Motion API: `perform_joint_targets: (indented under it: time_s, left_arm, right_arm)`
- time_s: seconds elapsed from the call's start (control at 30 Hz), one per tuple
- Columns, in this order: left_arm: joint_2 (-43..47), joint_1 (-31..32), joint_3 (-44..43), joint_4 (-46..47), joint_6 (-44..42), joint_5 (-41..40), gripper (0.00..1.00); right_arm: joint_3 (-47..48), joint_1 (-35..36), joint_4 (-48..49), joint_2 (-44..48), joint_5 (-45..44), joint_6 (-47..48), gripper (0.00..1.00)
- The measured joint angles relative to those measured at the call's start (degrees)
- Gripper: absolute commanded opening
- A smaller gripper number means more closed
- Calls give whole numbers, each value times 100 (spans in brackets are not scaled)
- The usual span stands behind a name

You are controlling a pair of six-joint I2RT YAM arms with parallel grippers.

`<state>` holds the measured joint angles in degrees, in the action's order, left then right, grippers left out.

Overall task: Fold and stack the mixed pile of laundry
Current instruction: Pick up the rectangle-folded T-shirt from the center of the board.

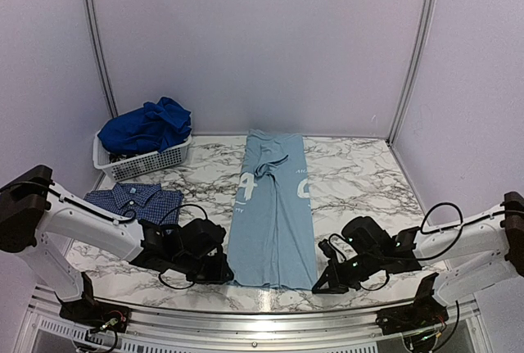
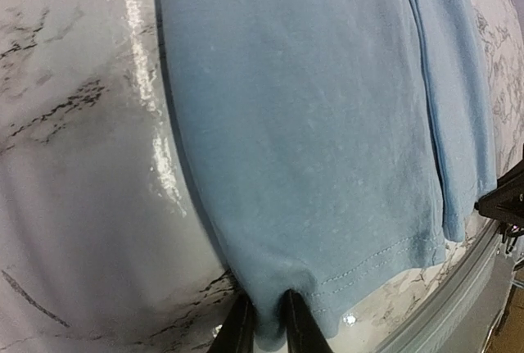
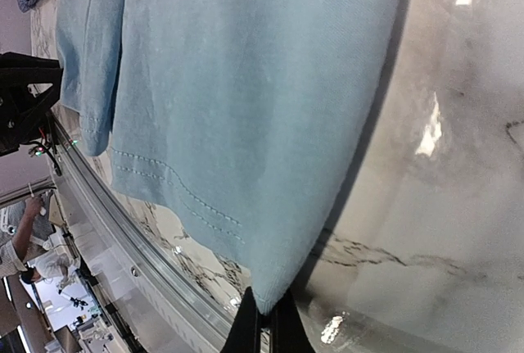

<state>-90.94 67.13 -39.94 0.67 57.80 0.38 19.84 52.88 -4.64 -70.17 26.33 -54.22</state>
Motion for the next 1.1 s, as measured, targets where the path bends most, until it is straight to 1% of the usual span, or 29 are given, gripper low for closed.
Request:
perform_joint_targets:
  time_s: [0.1, 0.13, 0.2, 0.4, 0.5, 0.63, 0.77, 0.83, 0.93, 1.1]
  left_arm:
    - [-37, 46, -28, 17, -13, 79, 18]
    - [-46, 74, -42, 28, -13, 107, 15]
    - [-52, 122, -44, 33, -9, 149, 0]
    - [37, 155, 39, 31, 15, 229, 0]
    - [317, 258, 225, -13, 33, 262, 0]
    - [741, 573, 282, -138, 74, 374, 0]
    - [1126, 702, 256, -291, 109, 498, 0]
    - [1274, 584, 170, -444, 94, 540, 0]
    - [1325, 221, -44, -595, -9, 568, 0]
    - [1084, -485, -535, -741, -315, 675, 0]
  right_arm:
    - [52, 4, 15, -74, 13, 15, 0]
    - [74, 7, 24, -101, 13, 24, 0]
    - [101, 7, 31, -133, 13, 33, 0]
    - [111, 164, -35, -48, -33, 33, 0]
    - [114, 485, -146, 271, -120, -68, 0]
    - [142, 1093, -302, 745, -258, -339, 0]
    - [348, 1272, -529, 1023, -415, -459, 0]
    - [590, 1207, -680, 1040, -525, -424, 0]
    - [933, 938, -748, 997, -610, -289, 0]
    - [1486, 7, -820, 527, -608, 210, 0]
